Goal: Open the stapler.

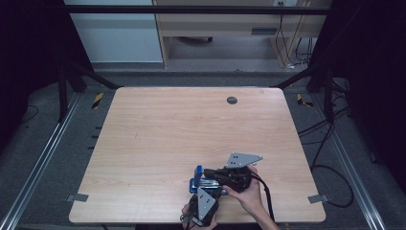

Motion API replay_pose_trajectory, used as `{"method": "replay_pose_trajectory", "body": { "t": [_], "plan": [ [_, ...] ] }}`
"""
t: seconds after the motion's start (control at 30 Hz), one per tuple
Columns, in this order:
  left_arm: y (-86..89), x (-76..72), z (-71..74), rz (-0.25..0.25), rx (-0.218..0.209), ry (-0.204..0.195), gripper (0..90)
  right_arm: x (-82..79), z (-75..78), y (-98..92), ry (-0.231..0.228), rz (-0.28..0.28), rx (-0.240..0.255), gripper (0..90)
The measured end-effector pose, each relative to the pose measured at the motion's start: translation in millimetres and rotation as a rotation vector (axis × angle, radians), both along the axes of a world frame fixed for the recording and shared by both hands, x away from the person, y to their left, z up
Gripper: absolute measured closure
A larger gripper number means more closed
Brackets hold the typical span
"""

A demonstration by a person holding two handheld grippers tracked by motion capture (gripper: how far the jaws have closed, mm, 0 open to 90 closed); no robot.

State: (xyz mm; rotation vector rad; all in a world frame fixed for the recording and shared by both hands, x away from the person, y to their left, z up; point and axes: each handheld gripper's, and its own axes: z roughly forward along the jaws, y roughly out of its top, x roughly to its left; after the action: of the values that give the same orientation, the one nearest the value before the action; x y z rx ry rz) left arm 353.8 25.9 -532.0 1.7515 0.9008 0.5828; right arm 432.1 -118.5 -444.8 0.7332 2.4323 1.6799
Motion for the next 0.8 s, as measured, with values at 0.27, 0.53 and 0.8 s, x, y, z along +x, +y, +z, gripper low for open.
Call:
{"method": "replay_pose_trajectory", "body": {
  "t": [0.27, 0.53, 0.8],
  "plan": [
    [0.0, 0.0, -0.1, 0.002, -0.002, 0.000, 90.0, 1.7, -0.2, 5.7, 0.003, 0.008, -0.014, 90.0],
    [0.0, 0.0, -0.1, 0.002, -0.002, 0.000, 90.0, 2.8, -1.5, 9.4, 0.003, 0.015, -0.012, 90.0],
    [0.1, 0.1, -0.1, 0.002, -0.003, 0.000, 90.0, 5.8, 1.0, 14.6, 0.007, 0.039, -0.030, 90.0]
  ]
}}
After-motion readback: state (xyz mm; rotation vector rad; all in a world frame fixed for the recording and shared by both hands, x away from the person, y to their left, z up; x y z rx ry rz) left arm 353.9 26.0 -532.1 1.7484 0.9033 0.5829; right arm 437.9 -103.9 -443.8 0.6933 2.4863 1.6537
